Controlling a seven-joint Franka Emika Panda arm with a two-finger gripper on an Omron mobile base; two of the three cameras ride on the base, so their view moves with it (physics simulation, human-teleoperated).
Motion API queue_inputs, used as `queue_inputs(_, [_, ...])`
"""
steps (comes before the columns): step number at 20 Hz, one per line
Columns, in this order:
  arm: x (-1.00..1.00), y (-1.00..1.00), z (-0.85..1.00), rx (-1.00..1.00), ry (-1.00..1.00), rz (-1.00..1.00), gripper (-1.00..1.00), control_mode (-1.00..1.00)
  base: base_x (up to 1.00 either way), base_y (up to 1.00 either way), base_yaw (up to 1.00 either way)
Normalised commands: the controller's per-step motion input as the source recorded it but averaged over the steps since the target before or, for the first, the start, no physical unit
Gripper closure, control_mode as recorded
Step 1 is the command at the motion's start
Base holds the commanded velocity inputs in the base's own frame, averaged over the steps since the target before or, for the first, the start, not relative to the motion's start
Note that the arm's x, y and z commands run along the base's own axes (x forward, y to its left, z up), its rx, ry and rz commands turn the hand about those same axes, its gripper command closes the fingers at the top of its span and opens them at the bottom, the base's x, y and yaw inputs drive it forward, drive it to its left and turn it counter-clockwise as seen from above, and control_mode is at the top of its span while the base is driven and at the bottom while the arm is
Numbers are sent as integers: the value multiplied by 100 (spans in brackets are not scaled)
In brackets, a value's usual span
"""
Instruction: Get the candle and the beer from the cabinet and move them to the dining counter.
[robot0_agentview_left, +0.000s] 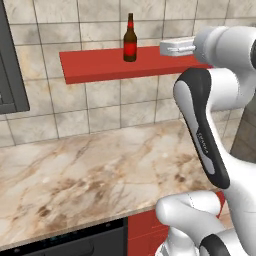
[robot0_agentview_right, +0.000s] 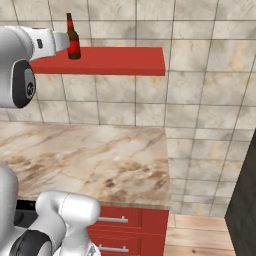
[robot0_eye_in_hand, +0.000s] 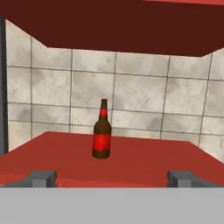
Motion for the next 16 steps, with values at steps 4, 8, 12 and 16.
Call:
queue_inputs(4, [45,15,0,1,-5,0,-100,-100,0,0,0])
queue_inputs(8, [45,26,-6,0,0,0,-100,-100,0,0,0])
queue_inputs(12, [42,26,-7,0,0,0,-100,-100,0,0,0])
queue_inputs(16, [45,14,-2,0,0,0,-100,-100,0,0,0])
